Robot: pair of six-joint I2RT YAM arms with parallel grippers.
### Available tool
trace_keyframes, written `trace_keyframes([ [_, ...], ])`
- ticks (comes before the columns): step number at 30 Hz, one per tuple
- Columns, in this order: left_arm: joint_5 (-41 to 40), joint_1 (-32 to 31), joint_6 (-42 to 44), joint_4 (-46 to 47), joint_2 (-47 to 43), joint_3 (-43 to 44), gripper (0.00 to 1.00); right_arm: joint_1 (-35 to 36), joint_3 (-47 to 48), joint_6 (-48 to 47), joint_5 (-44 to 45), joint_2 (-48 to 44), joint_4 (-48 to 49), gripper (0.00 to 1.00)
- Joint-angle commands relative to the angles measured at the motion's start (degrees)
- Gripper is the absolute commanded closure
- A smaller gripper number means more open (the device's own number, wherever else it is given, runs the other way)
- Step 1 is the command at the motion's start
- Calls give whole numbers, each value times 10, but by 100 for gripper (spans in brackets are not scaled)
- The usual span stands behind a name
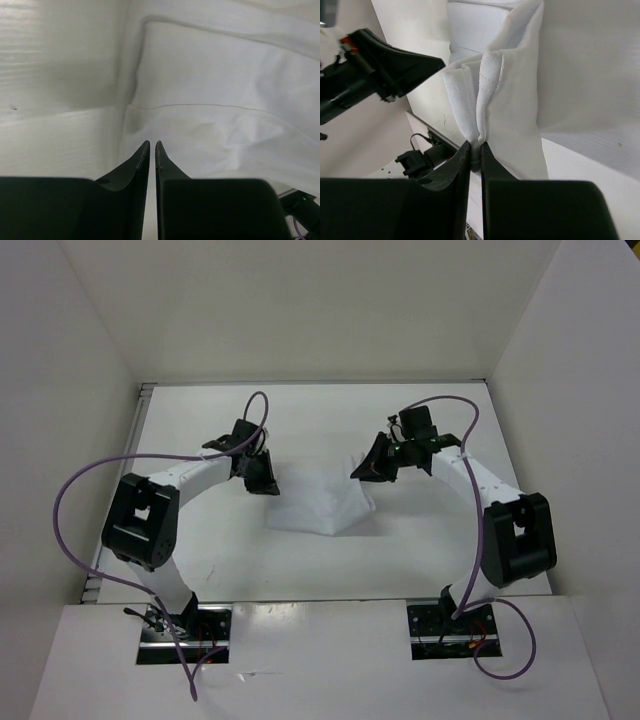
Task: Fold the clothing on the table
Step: Fold the skirt
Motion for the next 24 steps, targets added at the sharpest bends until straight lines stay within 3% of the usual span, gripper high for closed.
trace_keyframes([
  [1,-42,4,-9,0,14,-19,86,-5,42,-9,-19,9,-5,100],
  [12,-79,9,-15,12,47,-37,88,-5,58,-9,-24,25,-5,100],
  [24,16,-80,-27,51,138,26,88,-30,64,-14,23,-15,-51,100],
])
